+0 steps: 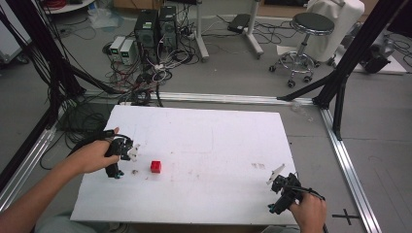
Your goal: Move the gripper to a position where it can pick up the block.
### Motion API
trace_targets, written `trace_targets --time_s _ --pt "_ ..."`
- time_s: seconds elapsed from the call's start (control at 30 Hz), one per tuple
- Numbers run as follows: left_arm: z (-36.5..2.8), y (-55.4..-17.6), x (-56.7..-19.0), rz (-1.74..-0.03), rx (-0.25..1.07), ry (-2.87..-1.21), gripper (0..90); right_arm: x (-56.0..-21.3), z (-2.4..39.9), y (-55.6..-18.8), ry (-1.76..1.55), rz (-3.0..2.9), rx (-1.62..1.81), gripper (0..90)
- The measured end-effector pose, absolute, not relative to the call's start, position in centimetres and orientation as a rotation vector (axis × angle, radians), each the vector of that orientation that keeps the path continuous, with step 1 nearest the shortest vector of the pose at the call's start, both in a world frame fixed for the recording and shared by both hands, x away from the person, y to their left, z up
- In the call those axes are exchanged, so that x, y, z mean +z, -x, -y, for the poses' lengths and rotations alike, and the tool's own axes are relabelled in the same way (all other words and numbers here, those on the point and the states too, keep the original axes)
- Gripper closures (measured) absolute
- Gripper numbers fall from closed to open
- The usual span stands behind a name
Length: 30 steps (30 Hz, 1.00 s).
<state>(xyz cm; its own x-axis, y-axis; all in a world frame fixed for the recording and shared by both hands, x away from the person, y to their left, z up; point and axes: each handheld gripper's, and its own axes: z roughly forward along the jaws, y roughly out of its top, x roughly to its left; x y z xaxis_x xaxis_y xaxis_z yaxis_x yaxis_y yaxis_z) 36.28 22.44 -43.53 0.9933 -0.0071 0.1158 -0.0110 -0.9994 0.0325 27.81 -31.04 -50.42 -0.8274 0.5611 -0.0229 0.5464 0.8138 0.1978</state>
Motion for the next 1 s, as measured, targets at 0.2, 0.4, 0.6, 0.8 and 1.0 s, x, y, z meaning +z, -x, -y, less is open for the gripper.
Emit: trace_targets --time_s 0.2,0.4,0.6,0.8,1.0 --pt "-20.9 -37.2 -43.7 0.02 0.19 -3.098 22.4 -50.4 31.0 -27.8 -0.898 -2.911 0.293 3.1" --pt "-19.4 -37.8 -43.7 0.023 0.189 -3.089 22.4 -50.3 31.0 -27.9 -0.892 -2.91 0.293 3.1" --pt "-18.3 -38.3 -44.1 0.026 0.162 -3.075 22.4 -50.3 31.0 -27.9 -0.884 -2.913 0.301 3.1" --pt "-17.6 -38.7 -44.7 0.02 0.159 -3.075 22.4 -50.3 30.9 -28.0 -0.884 -2.911 0.302 3.1" --pt "-16.3 -39.0 -45.0 0.05 0.164 -3.075 22.4 -50.3 31.1 -28.0 -0.887 -2.915 0.303 3.1"
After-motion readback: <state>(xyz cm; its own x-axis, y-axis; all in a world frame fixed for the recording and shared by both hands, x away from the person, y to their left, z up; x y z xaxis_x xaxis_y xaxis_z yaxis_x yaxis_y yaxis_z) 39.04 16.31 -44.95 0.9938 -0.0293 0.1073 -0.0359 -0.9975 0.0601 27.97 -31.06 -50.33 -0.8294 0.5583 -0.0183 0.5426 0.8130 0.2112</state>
